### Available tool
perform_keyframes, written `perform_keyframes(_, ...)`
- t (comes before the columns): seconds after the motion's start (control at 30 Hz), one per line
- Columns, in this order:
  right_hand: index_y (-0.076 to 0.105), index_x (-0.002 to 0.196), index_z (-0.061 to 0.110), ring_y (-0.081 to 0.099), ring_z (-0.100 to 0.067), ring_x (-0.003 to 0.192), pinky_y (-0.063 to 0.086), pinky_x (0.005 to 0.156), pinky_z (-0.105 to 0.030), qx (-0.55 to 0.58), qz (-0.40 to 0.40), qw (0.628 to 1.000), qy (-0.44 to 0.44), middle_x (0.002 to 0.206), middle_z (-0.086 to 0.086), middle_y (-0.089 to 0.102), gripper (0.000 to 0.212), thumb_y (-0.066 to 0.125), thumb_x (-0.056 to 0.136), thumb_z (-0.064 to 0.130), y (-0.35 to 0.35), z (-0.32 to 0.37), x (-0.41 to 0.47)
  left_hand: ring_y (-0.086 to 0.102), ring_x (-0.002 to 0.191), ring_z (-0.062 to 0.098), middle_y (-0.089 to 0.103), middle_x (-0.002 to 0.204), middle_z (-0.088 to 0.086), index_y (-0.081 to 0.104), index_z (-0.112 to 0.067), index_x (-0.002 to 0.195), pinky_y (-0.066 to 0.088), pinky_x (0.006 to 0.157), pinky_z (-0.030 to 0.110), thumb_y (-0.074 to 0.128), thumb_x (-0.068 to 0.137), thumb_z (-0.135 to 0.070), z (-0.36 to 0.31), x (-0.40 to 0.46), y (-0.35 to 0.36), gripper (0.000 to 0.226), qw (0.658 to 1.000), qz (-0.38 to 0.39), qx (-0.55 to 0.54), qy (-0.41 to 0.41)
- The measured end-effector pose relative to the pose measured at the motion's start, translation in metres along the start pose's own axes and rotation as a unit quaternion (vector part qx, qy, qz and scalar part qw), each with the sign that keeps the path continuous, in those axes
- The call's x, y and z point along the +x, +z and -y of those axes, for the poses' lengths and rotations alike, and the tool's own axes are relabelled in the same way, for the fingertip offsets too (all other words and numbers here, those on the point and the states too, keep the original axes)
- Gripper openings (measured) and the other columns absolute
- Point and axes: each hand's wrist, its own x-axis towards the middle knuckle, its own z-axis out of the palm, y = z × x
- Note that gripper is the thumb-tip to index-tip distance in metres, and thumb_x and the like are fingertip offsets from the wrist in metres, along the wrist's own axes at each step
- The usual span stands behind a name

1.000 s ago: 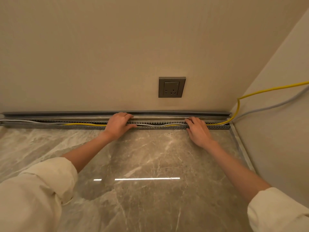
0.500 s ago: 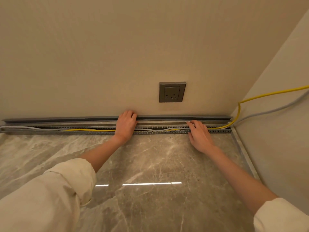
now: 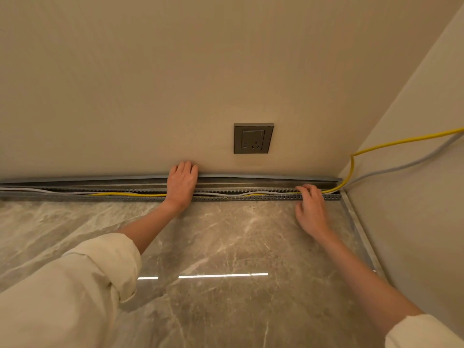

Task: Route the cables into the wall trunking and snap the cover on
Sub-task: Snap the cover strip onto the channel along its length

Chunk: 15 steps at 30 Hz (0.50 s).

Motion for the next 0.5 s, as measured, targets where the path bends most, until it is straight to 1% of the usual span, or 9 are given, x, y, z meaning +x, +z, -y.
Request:
perform_keyframes(0.07,0.056,0.122,0.001,0.049,-0.028,0.111,0.042,0.098,-0.039,0.028,-0.017,0.999,0.030,0.116,-0.016,0.054,0.035,0.056,0.087,0.001,0.000,-0.001,0.001,0.054,0.077,0.028,0.058,0.084,0.010,0.051,-0.009,0.085,0.044,0.070,0.036,0.066,0.073,0.004,0.007,-0.003,-0.003,0.022,1.000,-0.006,0.000,-0.005)
perform_keyframes(0.13,0.059,0.113,-0.001,0.055,-0.030,0.101,0.044,0.090,-0.038,0.095,-0.037,0.991,0.090,0.109,-0.018,0.057,0.025,0.055,0.088,0.002,0.001,0.001,0.003,0.055,0.076,0.031,0.059,0.082,0.012,0.050,-0.007,0.085,0.045,0.069,0.039,0.062,0.075,0.003,0.014,-0.006,-0.005,0.018,1.000,0.000,-0.015,-0.005)
perform_keyframes(0.17,0.059,0.109,-0.002,0.058,-0.032,0.096,0.045,0.085,-0.038,0.148,-0.046,0.978,0.137,0.105,-0.020,0.060,0.021,0.054,0.090,0.004,0.001,0.003,0.005,0.056,0.075,0.033,0.059,0.081,0.014,0.050,-0.005,0.085,0.045,0.069,0.041,0.059,0.077,0.002,0.017,-0.008,-0.007,0.014,0.999,0.002,-0.033,-0.003)
perform_keyframes(0.2,0.059,0.107,-0.003,0.060,-0.032,0.092,0.046,0.079,-0.036,0.211,-0.051,0.957,0.192,0.101,-0.021,0.062,0.019,0.053,0.092,0.008,0.000,0.006,0.009,0.056,0.074,0.034,0.058,0.080,0.016,0.049,-0.003,0.085,0.044,0.068,0.043,0.055,0.080,0.002,0.020,-0.010,-0.008,0.009,0.998,-0.001,-0.057,-0.001)
perform_keyframes(0.27,0.058,0.104,-0.002,0.065,-0.026,0.075,0.049,0.065,-0.031,0.341,-0.050,0.892,0.293,0.088,-0.018,0.066,0.023,0.051,0.096,0.019,-0.004,0.010,0.016,0.054,0.072,0.037,0.056,0.077,0.020,0.048,-0.001,0.085,0.042,0.068,0.045,0.050,0.082,0.002,0.025,-0.013,-0.010,0.005,0.994,-0.010,-0.105,0.000)
perform_keyframes(0.33,0.055,0.097,0.004,0.062,-0.013,0.050,0.048,0.046,-0.022,0.474,-0.054,0.803,0.358,0.067,-0.009,0.066,0.022,0.048,0.097,0.024,-0.008,0.014,0.024,0.054,0.072,0.039,0.055,0.076,0.023,0.047,0.002,0.085,0.041,0.068,0.046,0.051,0.083,0.003,0.030,-0.017,-0.011,0.005,0.989,-0.023,-0.145,-0.002)
perform_keyframes(0.37,0.054,0.092,0.006,0.060,-0.011,0.044,0.046,0.041,-0.020,0.533,-0.060,0.756,0.374,0.062,-0.008,0.065,0.019,0.046,0.097,0.023,-0.011,0.015,0.026,0.053,0.073,0.039,0.055,0.076,0.024,0.046,0.002,0.086,0.040,0.068,0.046,0.052,0.083,0.003,0.032,-0.018,-0.012,0.006,0.987,-0.025,-0.161,0.000)
perform_keyframes(0.43,0.050,0.086,0.007,0.062,-0.014,0.045,0.045,0.043,-0.021,0.618,-0.075,0.683,0.382,0.068,-0.012,0.062,0.016,0.040,0.095,0.015,-0.018,0.015,0.029,0.050,0.075,0.037,0.052,0.080,0.022,0.045,0.001,0.088,0.038,0.069,0.044,0.051,0.085,0.002,0.038,-0.021,-0.015,0.007,0.985,-0.023,-0.174,0.006)
perform_keyframes(0.5,0.043,0.076,0.008,0.064,-0.017,0.044,0.044,0.047,-0.023,0.674,-0.082,0.630,0.377,0.073,-0.014,0.057,0.018,0.033,0.090,0.008,-0.025,0.013,0.031,0.048,0.079,0.035,0.051,0.085,0.020,0.044,0.000,0.090,0.036,0.072,0.041,0.051,0.086,-0.001,0.043,-0.022,-0.016,0.008,0.986,-0.014,-0.167,0.016)
